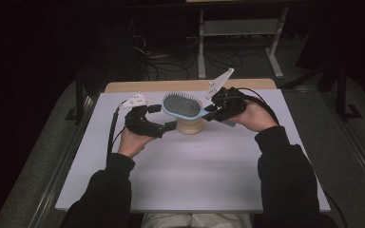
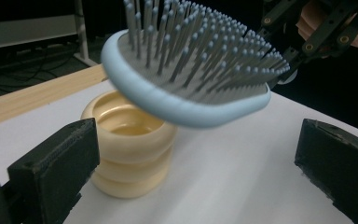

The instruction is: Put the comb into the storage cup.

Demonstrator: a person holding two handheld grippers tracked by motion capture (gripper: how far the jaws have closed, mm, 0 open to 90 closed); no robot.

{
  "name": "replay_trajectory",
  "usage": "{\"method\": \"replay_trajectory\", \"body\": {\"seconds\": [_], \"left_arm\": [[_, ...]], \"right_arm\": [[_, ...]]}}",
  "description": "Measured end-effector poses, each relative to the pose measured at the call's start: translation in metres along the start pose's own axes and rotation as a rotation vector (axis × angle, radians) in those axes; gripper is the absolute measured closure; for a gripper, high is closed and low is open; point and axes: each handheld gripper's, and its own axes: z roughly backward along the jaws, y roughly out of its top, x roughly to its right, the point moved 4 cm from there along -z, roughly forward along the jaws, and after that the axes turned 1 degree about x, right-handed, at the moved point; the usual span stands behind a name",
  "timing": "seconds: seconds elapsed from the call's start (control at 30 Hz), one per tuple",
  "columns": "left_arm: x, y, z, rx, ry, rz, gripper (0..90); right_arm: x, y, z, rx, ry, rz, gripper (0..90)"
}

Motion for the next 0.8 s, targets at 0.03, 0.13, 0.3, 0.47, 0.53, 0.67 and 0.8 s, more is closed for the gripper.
{"method": "replay_trajectory", "body": {"seconds": [0.03, 0.13, 0.3, 0.47, 0.53, 0.67, 0.8], "left_arm": [[0.0, 0.002, -0.001, 0.004, 0.0, 0.001, 0.0], [-0.002, 0.007, -0.002, 0.017, -0.003, 0.017, 0.0], [-0.006, 0.013, -0.004, 0.017, 0.027, 0.028, 0.0], [-0.006, 0.019, -0.006, 0.03, 0.037, 0.043, 0.0], [-0.007, 0.021, -0.006, 0.037, 0.039, 0.058, 0.0], [-0.011, 0.025, -0.006, 0.064, 0.043, 0.104, 0.0], [-0.017, 0.03, -0.002, 0.111, 0.04, 0.175, 3.5]], "right_arm": [[0.0, 0.001, 0.0, -0.002, -0.004, -0.003, 68.9], [0.002, 0.006, -0.001, 0.017, -0.01, 0.002, 68.9], [0.002, 0.016, -0.004, 0.041, -0.012, 0.007, 68.9], [0.001, 0.02, -0.011, 0.044, -0.013, 0.018, 68.9], [0.002, 0.021, -0.013, 0.043, -0.014, 0.02, 68.8], [0.002, 0.024, -0.014, 0.05, -0.029, 0.021, 68.8], [0.003, 0.025, -0.014, 0.058, -0.037, 0.02, 68.8]]}}
